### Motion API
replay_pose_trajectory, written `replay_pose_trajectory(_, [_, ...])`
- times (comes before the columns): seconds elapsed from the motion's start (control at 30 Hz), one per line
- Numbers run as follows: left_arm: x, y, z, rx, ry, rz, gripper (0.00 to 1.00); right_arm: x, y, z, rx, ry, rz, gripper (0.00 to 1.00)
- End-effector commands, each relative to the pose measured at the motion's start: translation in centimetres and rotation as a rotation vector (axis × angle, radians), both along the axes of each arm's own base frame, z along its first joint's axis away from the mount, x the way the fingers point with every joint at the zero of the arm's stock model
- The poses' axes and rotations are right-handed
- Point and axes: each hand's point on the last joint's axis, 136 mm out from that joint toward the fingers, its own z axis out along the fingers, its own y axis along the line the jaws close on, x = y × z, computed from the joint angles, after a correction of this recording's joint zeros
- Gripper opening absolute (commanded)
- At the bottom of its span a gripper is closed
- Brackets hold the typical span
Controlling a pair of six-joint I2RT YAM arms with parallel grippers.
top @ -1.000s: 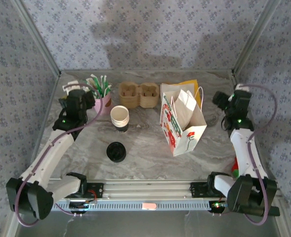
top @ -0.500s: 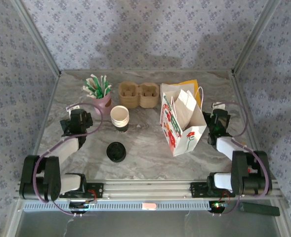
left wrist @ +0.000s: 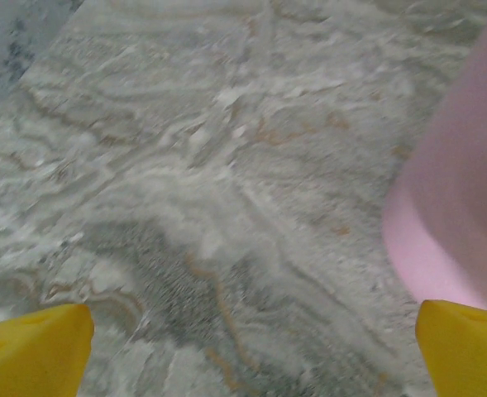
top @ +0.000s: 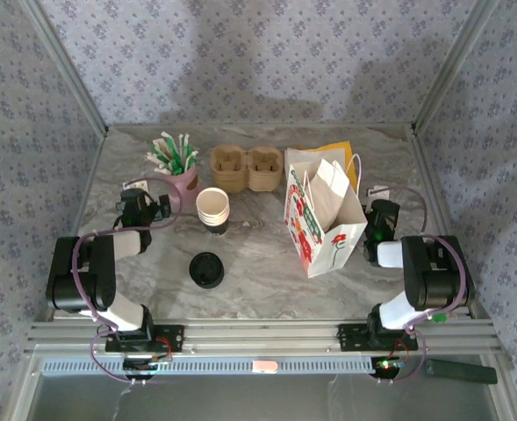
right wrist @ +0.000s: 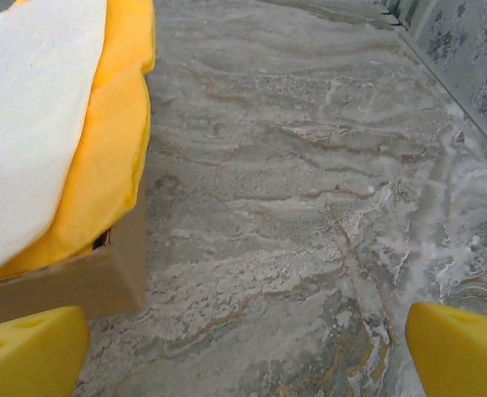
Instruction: Pack the takeout coffee
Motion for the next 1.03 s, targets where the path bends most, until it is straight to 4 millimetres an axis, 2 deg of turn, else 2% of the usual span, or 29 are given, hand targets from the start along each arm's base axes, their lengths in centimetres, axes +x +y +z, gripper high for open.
replay_pose_trajectory(0.0, [0.06,-1.93,1.00,-0.019,-0.102,-0.131,1.00,0.55,-0.34,1.24,0.001,-0.062,-0.019,1.00])
replay_pose_trajectory(0.03, [-0.02,-2.00,0.95,-0.016,-0.140,-0.136,1.00,0.51,-0.36,1.17,0.004,-0.054,-0.017,1.00])
replay_pose_trajectory(1.0, [-0.06,-1.96,0.87,-0.015,-0.131,-0.132,1.00,0.58,-0.34,1.20,0.007,-0.058,-0.014,1.00])
